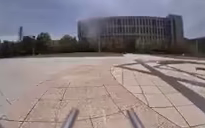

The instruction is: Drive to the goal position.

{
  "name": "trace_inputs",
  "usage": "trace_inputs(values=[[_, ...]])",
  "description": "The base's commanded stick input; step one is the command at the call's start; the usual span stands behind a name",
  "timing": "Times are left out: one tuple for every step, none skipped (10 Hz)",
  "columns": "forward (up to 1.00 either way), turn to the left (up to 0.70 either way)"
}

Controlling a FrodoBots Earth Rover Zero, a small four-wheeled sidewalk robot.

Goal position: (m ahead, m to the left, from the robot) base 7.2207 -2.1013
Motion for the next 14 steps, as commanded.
trace_inputs(values=[[1.0,0.0],[1.0,0.0],[1.0,0.0],[1.0,0.0],[1.0,0.0],[1.0,-0.01],[1.0,-0.02],[1.0,-0.29],[1.0,-0.37],[1.0,-0.36],[1.0,-0.37],[1.0,-0.34],[1.0,-0.3],[1.0,0.0]])
